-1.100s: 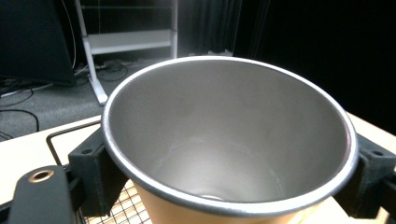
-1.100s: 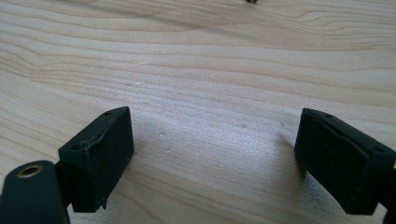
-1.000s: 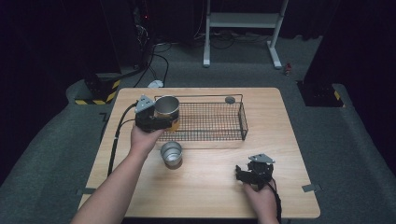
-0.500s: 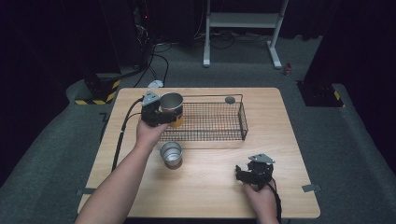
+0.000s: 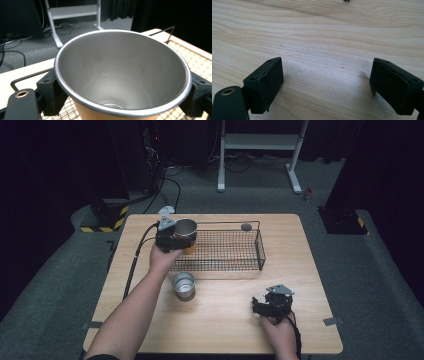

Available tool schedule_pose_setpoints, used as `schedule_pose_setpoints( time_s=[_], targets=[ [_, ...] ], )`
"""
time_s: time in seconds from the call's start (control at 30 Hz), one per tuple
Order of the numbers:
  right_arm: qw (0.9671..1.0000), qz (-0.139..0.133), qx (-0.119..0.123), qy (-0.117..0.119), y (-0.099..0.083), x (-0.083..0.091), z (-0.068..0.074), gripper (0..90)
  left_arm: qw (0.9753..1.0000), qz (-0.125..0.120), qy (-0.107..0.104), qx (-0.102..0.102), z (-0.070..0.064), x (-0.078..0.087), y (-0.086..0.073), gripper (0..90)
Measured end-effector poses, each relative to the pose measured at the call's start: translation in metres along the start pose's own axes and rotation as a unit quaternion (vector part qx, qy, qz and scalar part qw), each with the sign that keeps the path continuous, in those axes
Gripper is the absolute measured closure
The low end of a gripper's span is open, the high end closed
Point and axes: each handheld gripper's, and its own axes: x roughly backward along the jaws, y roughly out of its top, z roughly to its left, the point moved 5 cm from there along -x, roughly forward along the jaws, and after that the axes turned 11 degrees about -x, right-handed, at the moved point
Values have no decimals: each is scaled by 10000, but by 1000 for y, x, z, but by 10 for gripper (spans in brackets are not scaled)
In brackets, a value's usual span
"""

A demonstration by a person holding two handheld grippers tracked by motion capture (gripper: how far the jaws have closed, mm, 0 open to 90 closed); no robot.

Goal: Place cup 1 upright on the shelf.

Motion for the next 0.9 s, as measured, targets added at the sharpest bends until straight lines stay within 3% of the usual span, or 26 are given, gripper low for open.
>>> schedule_pose_setpoints(
  time_s=[0.23,0.47,0.9],
  targets=[
    [10000,-1,3,0,0,0,0,116,9994,346,-13,83,2,-12,-6,136],
    [10000,1,0,0,0,0,0,116,9970,746,-81,193,4,-22,-13,136],
    [10000,-5,-12,2,0,0,0,117,9936,1128,60,0,5,-30,-19,136]
  ],
)
